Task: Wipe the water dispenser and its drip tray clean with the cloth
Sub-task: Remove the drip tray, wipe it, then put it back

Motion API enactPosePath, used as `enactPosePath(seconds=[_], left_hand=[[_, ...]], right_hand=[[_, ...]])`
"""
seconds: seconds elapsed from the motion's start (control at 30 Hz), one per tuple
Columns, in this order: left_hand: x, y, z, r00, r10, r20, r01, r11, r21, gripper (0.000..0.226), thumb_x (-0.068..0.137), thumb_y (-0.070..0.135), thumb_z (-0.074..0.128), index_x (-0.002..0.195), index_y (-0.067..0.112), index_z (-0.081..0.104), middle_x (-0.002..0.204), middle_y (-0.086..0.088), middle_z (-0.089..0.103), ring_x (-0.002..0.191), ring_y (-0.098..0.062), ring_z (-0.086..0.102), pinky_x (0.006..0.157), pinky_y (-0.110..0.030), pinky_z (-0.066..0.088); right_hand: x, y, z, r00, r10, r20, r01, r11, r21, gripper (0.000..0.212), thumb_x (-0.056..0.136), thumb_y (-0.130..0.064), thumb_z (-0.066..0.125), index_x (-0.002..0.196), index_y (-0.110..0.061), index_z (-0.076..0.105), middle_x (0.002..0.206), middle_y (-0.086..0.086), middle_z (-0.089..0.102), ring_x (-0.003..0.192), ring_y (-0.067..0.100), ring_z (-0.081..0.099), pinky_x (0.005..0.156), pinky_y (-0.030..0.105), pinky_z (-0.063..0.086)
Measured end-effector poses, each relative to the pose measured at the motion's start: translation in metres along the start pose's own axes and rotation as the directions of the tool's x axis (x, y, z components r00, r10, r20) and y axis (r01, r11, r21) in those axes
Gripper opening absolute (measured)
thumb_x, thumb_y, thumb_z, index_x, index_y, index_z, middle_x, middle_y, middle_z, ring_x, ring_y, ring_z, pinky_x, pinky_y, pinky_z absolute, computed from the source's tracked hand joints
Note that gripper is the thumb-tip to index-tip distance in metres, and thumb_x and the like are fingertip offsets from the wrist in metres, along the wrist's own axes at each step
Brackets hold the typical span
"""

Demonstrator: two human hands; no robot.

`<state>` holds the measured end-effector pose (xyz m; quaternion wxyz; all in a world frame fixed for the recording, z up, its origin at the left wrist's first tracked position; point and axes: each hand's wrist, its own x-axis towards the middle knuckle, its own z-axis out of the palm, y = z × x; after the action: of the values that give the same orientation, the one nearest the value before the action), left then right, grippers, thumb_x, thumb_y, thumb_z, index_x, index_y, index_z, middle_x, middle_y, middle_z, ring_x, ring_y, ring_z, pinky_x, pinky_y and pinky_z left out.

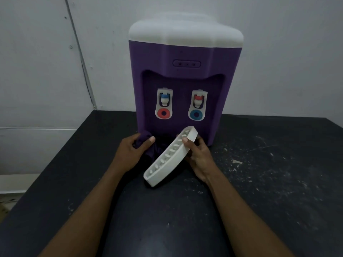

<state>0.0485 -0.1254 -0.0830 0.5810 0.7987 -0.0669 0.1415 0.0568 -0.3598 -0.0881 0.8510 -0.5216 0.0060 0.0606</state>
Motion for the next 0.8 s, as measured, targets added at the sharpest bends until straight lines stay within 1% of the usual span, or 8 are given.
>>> enactPosePath(seconds=[0.17,0.3,0.4,0.47,0.57,0.63,0.7,0.8], left_hand=[[0.004,0.001,0.015,1.000,0.009,0.015,-0.009,1.000,-0.010,0.023,0.104,0.042,0.051,0.099,0.025,0.066,0.095,0.005,0.072,0.089,-0.007,0.067,0.077,-0.017,0.050],[0.012,0.007,0.022,1.000,-0.013,-0.008,0.012,0.998,-0.057,0.031,0.103,0.045,0.041,0.097,0.021,0.061,0.096,0.003,0.068,0.090,-0.009,0.063,0.076,-0.014,0.046],[0.015,0.015,0.026,0.996,-0.088,0.017,0.090,0.982,-0.167,0.036,0.090,0.057,0.032,0.089,0.046,0.066,0.093,0.024,0.069,0.089,0.010,0.062,0.076,-0.004,0.044],[0.020,0.016,0.027,0.988,-0.152,0.021,0.154,0.970,-0.187,0.039,0.087,0.061,0.031,0.087,0.044,0.065,0.090,0.026,0.067,0.087,0.011,0.061,0.081,-0.013,0.045],[0.032,0.021,0.024,0.986,-0.139,0.097,0.149,0.983,-0.106,0.040,0.087,0.047,0.036,0.087,0.013,0.059,0.084,0.001,0.064,0.082,-0.014,0.059,0.080,-0.033,0.046],[0.036,0.023,0.023,0.978,-0.129,0.161,0.151,0.980,-0.131,0.026,0.092,0.030,0.044,0.082,0.020,0.066,0.083,0.000,0.067,0.080,-0.013,0.061,0.076,-0.029,0.050],[0.037,0.024,0.023,0.969,-0.117,0.216,0.148,0.980,-0.134,0.031,0.097,0.015,0.050,0.080,0.030,0.072,0.080,0.005,0.071,0.076,-0.007,0.065,0.070,-0.018,0.053],[0.039,0.024,0.023,0.955,-0.129,0.268,0.142,0.989,-0.029,0.032,0.099,0.014,0.052,0.083,0.033,0.073,0.080,0.011,0.073,0.074,0.000,0.067,0.069,-0.013,0.051]], right_hand=[[0.013,0.004,0.016,0.995,0.098,0.020,-0.097,0.995,-0.031,0.034,0.099,-0.020,0.054,0.129,-0.009,0.068,0.123,0.013,0.074,0.111,0.028,0.071,0.092,0.040,0.060],[0.018,0.009,0.018,0.996,0.086,0.000,-0.085,0.991,-0.101,0.032,0.104,-0.023,0.050,0.127,-0.010,0.068,0.119,0.013,0.076,0.112,0.031,0.071,0.096,0.043,0.059],[0.019,0.012,0.014,0.999,0.041,-0.002,-0.041,0.991,-0.130,0.028,0.104,-0.024,0.053,0.124,-0.013,0.068,0.117,0.013,0.076,0.109,0.030,0.073,0.095,0.044,0.059],[0.020,0.013,0.015,1.000,0.017,0.010,-0.015,0.988,-0.154,0.027,0.103,-0.027,0.056,0.125,-0.016,0.067,0.113,0.013,0.077,0.102,0.028,0.075,0.086,0.040,0.062],[0.021,0.015,0.017,0.999,-0.004,0.036,0.011,0.980,-0.198,0.029,0.102,-0.031,0.058,0.130,-0.024,0.064,0.109,0.010,0.077,0.095,0.023,0.076,0.076,0.031,0.061],[0.021,0.016,0.017,0.999,-0.016,0.051,0.026,0.977,-0.214,0.029,0.103,-0.032,0.058,0.131,-0.027,0.063,0.106,0.007,0.077,0.093,0.020,0.076,0.075,0.028,0.060],[0.021,0.017,0.017,0.998,-0.017,0.064,0.030,0.976,-0.216,0.029,0.103,-0.032,0.058,0.132,-0.027,0.062,0.103,0.005,0.077,0.091,0.019,0.075,0.074,0.028,0.059],[0.022,0.016,0.017,0.998,-0.006,0.067,0.020,0.978,-0.209,0.030,0.103,-0.032,0.058,0.132,-0.027,0.062,0.100,0.002,0.078,0.088,0.017,0.075,0.074,0.028,0.060]])
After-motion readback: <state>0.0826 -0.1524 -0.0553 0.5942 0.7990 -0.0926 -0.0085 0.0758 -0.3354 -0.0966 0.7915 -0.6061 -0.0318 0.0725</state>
